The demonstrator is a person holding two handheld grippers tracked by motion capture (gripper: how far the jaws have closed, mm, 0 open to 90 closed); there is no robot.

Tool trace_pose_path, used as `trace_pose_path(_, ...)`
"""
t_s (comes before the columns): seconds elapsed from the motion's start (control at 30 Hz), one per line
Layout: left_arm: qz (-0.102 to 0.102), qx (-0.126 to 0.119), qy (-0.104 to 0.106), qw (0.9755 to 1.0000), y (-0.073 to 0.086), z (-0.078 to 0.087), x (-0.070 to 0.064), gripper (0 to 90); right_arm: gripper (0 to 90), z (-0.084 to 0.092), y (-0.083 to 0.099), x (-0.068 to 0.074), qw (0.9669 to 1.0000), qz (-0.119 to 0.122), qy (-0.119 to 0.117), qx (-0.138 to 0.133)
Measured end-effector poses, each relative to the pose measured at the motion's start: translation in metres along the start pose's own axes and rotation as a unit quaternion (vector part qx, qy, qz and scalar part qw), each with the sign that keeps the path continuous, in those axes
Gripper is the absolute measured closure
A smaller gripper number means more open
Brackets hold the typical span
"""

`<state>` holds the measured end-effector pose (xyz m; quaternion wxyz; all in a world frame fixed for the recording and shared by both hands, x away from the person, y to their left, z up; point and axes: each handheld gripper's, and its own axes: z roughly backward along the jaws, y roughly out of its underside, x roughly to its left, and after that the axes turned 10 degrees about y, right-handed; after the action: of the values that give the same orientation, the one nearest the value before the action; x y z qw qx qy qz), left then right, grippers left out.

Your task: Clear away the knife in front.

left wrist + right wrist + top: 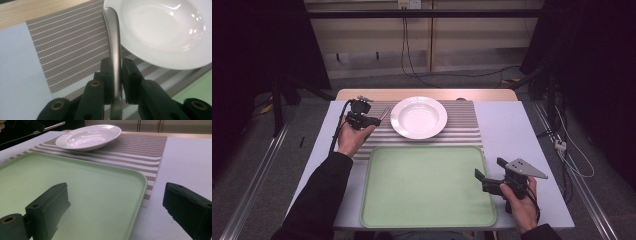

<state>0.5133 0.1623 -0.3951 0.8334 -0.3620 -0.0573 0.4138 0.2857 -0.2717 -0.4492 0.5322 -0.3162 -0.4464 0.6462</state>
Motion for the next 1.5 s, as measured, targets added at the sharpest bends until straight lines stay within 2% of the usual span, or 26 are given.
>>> trace_pose_path(0.13, -0.002, -0.002, 0.006, 1.0000, 0.003, 0.004, -0.006, 79.8, 6.5, -0.001, 0.000, 0.000, 1.0000, 0.000, 0.000, 0.000)
trace_pose_path(0.43, -0.009, 0.000, 0.003, 1.0000, 0.009, 0.011, -0.020, 79.8, 6.5, -0.001, 0.000, 0.001, 1.0000, 0.001, -0.001, 0.001)
trace_pose_path(0.57, -0.019, 0.003, 0.006, 0.9998, 0.012, 0.013, -0.030, 79.8, 6.7, -0.001, 0.000, 0.000, 1.0000, 0.001, -0.001, 0.001)
trace_pose_path(0.63, -0.032, 0.007, 0.004, 0.9995, 0.013, 0.014, -0.038, 79.8, 6.7, -0.001, 0.000, 0.000, 1.0000, 0.001, -0.001, 0.002)
trace_pose_path(0.7, -0.036, 0.006, 0.010, 0.9993, 0.014, 0.014, -0.045, 79.8, 6.7, -0.001, 0.000, 0.001, 1.0000, 0.002, -0.001, 0.002)
trace_pose_path(0.73, -0.036, 0.005, 0.019, 0.9991, 0.015, 0.015, -0.046, 79.8, 6.7, -0.001, 0.000, 0.001, 1.0000, 0.002, -0.001, 0.002)
trace_pose_path(0.8, -0.039, 0.003, 0.017, 0.9991, 0.016, 0.015, -0.052, 79.8, 6.7, -0.001, 0.000, 0.001, 1.0000, 0.002, -0.001, 0.002)
trace_pose_path(0.93, -0.029, -0.003, 0.028, 0.9992, 0.020, 0.017, -0.061, 79.8, 7.0, -0.001, 0.000, 0.001, 1.0000, 0.003, -0.002, 0.003)
trace_pose_path(1.03, -0.030, 0.004, 0.040, 0.9987, 0.024, 0.017, -0.068, 79.8, 7.0, -0.001, 0.000, 0.001, 1.0000, 0.004, -0.003, 0.003)
trace_pose_path(1.5, -0.046, 0.024, 0.045, 0.9976, 0.035, 0.022, -0.088, 79.8, 7.0, -0.001, 0.000, 0.001, 1.0000, 0.006, -0.002, 0.002)
